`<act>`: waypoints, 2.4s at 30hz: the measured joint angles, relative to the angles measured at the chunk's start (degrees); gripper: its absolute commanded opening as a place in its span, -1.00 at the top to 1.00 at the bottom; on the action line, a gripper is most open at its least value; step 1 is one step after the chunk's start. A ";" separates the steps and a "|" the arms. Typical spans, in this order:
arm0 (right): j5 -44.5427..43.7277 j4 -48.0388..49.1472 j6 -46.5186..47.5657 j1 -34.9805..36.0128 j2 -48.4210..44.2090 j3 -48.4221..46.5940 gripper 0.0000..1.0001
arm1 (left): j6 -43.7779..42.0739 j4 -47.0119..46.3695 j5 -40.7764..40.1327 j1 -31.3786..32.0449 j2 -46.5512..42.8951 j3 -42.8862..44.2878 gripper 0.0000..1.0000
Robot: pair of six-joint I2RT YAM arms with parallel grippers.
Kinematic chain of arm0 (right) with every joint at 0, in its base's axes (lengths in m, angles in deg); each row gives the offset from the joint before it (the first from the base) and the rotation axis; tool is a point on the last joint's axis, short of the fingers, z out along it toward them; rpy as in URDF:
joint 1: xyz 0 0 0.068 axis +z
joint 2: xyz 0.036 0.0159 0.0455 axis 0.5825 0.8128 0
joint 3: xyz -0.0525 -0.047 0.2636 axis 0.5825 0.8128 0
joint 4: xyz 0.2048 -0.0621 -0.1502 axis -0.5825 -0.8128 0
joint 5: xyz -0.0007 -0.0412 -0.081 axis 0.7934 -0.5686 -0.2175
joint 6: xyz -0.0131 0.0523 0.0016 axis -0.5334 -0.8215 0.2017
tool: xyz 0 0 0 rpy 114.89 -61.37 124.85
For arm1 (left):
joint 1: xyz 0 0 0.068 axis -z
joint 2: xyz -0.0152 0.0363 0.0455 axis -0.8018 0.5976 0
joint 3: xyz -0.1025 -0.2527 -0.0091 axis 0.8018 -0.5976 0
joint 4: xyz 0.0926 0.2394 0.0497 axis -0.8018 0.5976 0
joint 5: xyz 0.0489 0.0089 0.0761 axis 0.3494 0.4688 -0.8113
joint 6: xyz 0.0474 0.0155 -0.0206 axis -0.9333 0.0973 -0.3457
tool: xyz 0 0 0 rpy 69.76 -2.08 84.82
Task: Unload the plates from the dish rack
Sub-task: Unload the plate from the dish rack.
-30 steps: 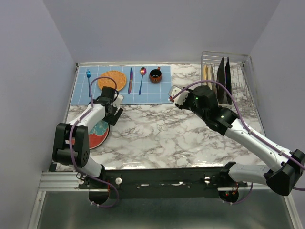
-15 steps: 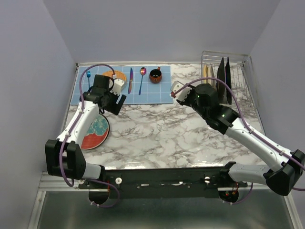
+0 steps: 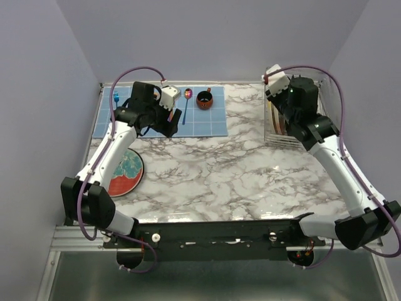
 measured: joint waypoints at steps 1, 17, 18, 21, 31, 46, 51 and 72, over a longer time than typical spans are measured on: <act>1.57 -1.77 -1.18 -2.14 0.31 -0.70 0.13 | 0.02 0.02 0.28 0.28 0.44 0.26 -0.72; 13.46 -10.99 -10.88 -17.38 1.92 -1.20 0.04 | 0.17 -0.17 2.05 1.88 5.29 2.21 -0.72; 13.73 -10.97 -11.26 -17.64 1.92 -0.96 0.03 | 0.17 -0.20 2.08 1.88 5.31 2.32 -0.71; 14.29 -10.80 -12.15 -18.47 1.92 0.04 0.03 | 0.11 -0.26 2.08 1.88 5.31 2.32 -0.72; 14.71 -9.40 -12.74 -20.39 2.14 2.49 0.06 | -0.83 -0.42 1.99 1.86 5.31 2.29 -0.72; 15.23 -6.88 -12.20 -22.77 2.12 6.32 0.10 | -1.60 -0.79 1.97 1.88 5.22 1.46 -0.71; 15.80 -5.77 -11.89 -23.45 2.21 7.13 0.10 | -1.62 -0.81 1.97 1.88 5.22 1.42 -0.72; 16.63 0.79 -11.17 -25.07 9.11 7.85 0.13 | -2.08 -1.38 1.55 1.88 5.22 1.11 -0.72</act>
